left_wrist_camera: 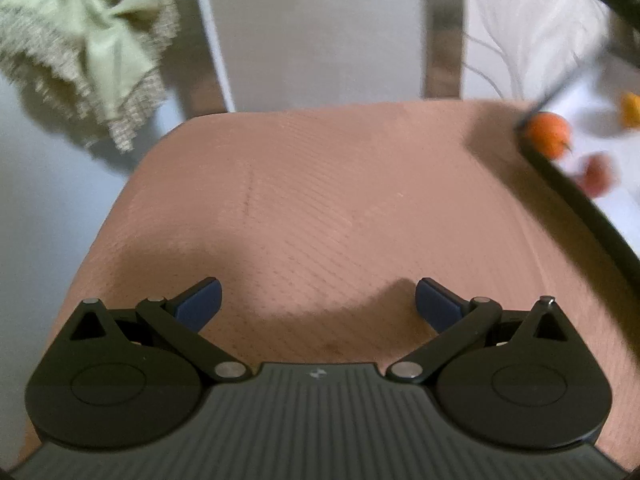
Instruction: Organize fruits
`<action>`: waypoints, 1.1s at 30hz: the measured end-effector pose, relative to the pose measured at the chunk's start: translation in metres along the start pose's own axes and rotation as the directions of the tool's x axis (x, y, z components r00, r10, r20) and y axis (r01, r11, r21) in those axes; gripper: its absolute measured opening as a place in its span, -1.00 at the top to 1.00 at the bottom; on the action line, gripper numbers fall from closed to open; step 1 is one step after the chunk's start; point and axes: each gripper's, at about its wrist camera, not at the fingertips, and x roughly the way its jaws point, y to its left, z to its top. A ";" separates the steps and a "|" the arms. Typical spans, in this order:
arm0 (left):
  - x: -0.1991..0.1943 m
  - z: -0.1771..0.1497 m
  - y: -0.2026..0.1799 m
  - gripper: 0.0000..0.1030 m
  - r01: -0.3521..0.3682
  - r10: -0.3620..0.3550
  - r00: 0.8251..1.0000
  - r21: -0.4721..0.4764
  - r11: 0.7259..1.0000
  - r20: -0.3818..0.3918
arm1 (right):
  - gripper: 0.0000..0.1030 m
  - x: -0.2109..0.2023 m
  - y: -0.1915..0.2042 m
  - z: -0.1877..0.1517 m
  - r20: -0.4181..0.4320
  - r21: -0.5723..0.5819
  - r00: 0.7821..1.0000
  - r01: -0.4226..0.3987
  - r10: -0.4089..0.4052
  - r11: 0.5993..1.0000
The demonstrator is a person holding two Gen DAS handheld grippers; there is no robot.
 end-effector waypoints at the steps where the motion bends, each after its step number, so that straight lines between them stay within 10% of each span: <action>1: -0.001 -0.003 -0.004 -1.00 0.001 -0.001 1.000 0.021 1.000 0.017 | -1.00 0.000 0.000 0.000 0.000 0.000 1.000 0.000 0.000 1.000; 12: 0.006 0.003 -0.034 -1.00 0.022 -0.048 0.992 0.203 0.979 0.121 | -1.00 0.000 0.000 0.000 0.000 0.001 1.000 -0.001 0.001 1.000; 33: 0.012 -0.006 -0.019 -1.00 0.095 -0.111 0.986 0.134 0.986 0.122 | -1.00 -0.001 -0.001 0.000 0.000 0.003 1.000 -0.001 0.001 1.000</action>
